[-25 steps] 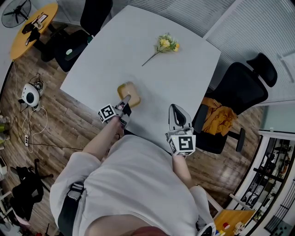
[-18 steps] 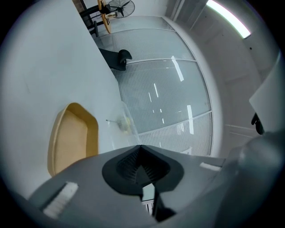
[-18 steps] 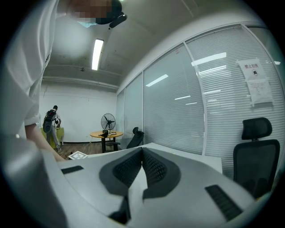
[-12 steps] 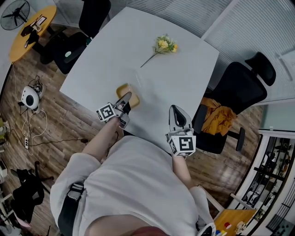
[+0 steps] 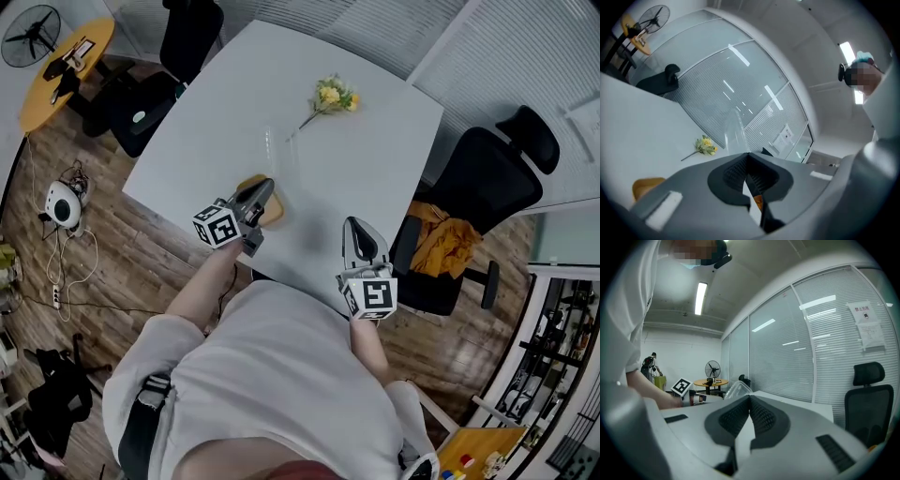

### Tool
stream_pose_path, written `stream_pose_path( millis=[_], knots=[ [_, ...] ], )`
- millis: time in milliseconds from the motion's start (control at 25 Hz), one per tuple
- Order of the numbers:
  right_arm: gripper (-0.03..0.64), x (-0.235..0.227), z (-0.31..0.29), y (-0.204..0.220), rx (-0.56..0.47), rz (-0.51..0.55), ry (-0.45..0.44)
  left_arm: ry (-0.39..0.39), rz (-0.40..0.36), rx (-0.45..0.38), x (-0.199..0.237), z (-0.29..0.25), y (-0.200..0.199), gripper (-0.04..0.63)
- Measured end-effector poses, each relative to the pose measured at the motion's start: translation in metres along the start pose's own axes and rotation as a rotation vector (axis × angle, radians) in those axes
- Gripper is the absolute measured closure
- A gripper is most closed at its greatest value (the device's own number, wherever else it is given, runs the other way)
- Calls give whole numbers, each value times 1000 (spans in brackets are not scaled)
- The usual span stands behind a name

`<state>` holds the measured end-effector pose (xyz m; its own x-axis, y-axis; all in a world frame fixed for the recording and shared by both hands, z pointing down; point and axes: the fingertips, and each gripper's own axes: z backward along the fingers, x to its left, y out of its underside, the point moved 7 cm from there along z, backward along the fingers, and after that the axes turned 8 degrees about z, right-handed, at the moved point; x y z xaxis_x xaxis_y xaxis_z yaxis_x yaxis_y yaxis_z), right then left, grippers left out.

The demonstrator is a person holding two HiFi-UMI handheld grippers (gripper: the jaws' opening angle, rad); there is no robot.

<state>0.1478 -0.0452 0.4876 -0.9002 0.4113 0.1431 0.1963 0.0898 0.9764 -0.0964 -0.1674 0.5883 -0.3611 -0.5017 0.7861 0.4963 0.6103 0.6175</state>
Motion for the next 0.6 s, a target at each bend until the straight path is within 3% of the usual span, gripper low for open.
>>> stream_pose_path(
  millis=[600],
  knots=[
    [609,-3,1,-1,-12,0,13,-138,-544,-20,-58,0,-34,589]
  ],
)
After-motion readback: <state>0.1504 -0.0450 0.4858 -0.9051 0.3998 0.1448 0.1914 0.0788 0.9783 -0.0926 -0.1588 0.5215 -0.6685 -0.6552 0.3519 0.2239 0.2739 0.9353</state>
